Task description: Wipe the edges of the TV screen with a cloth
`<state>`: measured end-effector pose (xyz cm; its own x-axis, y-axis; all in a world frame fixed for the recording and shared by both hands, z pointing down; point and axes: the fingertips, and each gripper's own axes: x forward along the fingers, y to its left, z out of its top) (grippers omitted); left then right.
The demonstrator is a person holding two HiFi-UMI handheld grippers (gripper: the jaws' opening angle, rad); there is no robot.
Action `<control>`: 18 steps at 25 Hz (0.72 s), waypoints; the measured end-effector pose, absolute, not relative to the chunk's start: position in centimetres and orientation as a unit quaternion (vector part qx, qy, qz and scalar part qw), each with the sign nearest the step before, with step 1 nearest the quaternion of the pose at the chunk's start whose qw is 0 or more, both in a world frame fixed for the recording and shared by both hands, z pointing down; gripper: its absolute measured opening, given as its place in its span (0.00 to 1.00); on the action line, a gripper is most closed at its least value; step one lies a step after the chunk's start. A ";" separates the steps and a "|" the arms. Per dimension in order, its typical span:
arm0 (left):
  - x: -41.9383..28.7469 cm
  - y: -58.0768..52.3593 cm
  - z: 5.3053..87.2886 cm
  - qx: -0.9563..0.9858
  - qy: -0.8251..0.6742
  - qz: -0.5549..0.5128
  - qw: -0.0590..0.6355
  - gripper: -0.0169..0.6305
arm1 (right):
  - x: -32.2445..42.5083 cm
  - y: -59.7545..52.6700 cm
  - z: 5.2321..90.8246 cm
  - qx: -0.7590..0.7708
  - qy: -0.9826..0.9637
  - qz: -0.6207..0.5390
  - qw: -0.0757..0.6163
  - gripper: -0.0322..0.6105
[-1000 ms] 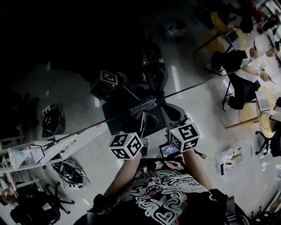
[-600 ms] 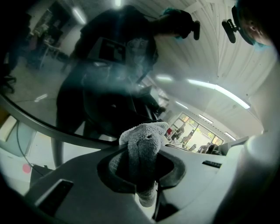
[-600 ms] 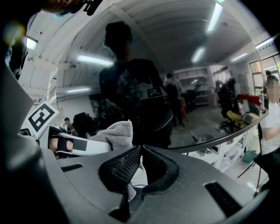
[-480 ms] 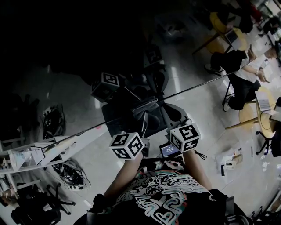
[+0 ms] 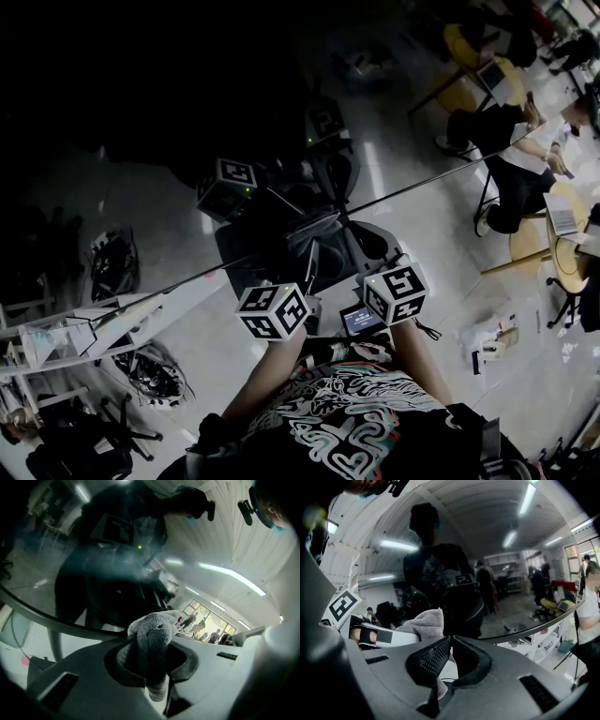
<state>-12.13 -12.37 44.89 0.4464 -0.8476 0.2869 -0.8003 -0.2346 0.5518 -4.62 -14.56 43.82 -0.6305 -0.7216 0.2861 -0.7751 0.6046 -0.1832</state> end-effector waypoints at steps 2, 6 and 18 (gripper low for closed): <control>-11.8 -12.5 44.9 0.785 -0.523 -0.037 0.330 0.14 | -4.4 -14.7 43.7 0.420 -0.891 0.145 0.092 0.11; -11.6 -12.7 44.7 0.787 -0.518 -0.038 0.334 0.14 | -4.4 -15.1 43.5 0.422 -0.890 0.144 0.091 0.11; -11.5 -12.8 44.7 0.783 -0.516 -0.047 0.344 0.14 | -4.2 -15.4 43.6 0.425 -0.889 0.145 0.092 0.11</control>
<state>-11.54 -12.82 44.68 0.4630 -0.8406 0.2810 -0.7759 -0.2311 0.5870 -4.22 -15.43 43.65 -0.6214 -0.7291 0.2868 -0.7825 0.5961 -0.1799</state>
